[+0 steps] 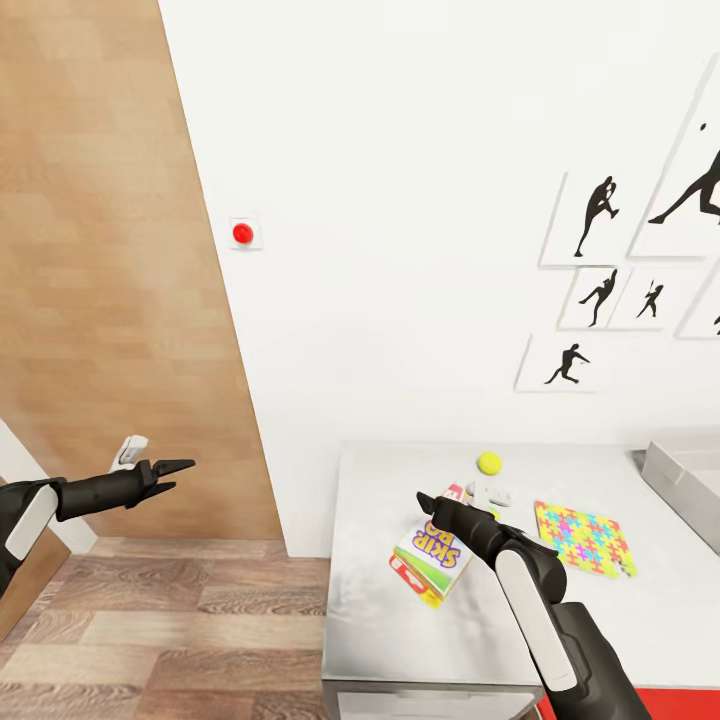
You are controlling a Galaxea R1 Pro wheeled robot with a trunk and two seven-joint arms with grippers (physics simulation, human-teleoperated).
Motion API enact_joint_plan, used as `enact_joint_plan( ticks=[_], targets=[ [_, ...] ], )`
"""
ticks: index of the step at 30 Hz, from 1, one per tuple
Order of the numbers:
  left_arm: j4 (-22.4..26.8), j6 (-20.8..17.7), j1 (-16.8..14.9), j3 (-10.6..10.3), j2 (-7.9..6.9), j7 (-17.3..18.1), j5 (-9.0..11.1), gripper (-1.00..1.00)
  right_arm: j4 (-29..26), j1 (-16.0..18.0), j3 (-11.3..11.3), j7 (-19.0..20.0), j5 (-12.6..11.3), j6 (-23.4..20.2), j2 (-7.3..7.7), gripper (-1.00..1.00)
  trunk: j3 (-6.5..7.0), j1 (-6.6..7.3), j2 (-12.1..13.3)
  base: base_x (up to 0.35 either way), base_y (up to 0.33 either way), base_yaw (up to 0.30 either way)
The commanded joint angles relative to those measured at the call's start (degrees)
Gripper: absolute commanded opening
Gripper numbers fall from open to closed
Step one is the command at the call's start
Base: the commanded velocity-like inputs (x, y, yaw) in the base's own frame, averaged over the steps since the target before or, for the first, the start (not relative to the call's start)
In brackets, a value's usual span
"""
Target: Put all the toys in the child's room - the three board games (two on the bed and one on the table), the two jigsaw puzzles on the table, and the tennis ball on the table - inside the toy box on the table in the child's room.
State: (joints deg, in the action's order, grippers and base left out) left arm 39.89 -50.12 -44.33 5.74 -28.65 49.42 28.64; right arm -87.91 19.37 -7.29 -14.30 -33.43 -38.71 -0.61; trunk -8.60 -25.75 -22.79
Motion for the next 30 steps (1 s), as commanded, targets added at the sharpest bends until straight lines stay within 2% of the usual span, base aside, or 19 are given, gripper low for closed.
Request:
enact_joint_plan(
  ticks=[1, 9, 19, 30],
  targets=[
    [-0.01, -0.25, -0.05, 0.07, 0.0, 0.16, -0.01, 1.0, -0.07, 0.06, -0.03, -0.55, -0.62, -0.16, 0.0, 1.0, -0.12, -0.04, -0.13, 0.001, 0.002, 0.0],
    [0.01, -0.24, -0.05, 0.07, 0.0, 0.16, -0.06, 1.0, -0.06, 0.06, 0.01, -0.47, -0.67, -0.22, 0.0, 1.0, -0.12, -0.04, -0.13, 0.001, -0.009, 0.0],
    [0.01, -0.24, -0.05, 0.07, 0.0, 0.18, -0.02, 1.0, -0.06, 0.06, 0.0, -0.46, -0.67, -0.23, 0.0, 1.0, -0.13, -0.04, -0.13, 0.04, -0.143, -0.005],
    [0.01, -0.21, -0.05, 0.12, 0.0, 0.09, -0.07, 1.0, -0.06, 0.06, -0.01, -0.42, -0.67, -0.23, 0.0, 1.0, -0.33, -0.04, -0.13, 0.033, -0.037, -0.201]
  ],
)
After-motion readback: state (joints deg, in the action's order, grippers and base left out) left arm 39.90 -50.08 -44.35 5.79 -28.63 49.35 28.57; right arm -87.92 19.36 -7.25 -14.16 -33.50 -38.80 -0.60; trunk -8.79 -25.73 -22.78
